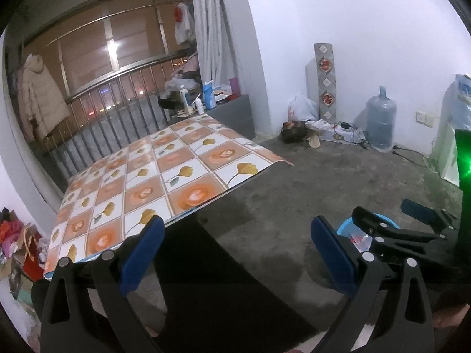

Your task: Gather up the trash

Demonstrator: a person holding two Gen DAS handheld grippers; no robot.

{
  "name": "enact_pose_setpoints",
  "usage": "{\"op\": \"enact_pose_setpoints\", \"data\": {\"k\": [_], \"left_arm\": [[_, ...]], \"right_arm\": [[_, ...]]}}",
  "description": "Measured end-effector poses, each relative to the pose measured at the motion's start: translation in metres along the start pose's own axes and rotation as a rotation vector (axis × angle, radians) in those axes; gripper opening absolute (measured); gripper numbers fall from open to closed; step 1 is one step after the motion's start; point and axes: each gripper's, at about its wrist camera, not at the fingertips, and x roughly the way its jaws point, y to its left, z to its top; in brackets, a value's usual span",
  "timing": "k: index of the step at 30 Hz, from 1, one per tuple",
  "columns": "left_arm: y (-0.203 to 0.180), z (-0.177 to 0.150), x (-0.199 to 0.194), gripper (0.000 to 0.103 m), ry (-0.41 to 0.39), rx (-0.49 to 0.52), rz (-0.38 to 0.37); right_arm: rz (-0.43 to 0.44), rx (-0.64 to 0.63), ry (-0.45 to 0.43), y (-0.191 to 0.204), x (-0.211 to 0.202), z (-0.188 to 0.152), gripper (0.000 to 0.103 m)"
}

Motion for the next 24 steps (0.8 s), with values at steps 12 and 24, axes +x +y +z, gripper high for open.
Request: {"op": "enact_pose_setpoints", "data": {"k": [12, 24], "left_arm": [[0.015, 0.000, 0.005, 0.098, 0.018, -0.075, -0.036], [0.017, -0.001, 0.002, 0.098, 0.018, -0.104, -0.046]], "right_arm": [[0.004, -0.015, -0.007, 0.002, 0.001, -0.001, 0.095], [0.005, -0.010, 0.002, 0.003, 0.002, -0.001, 0.095]]}}
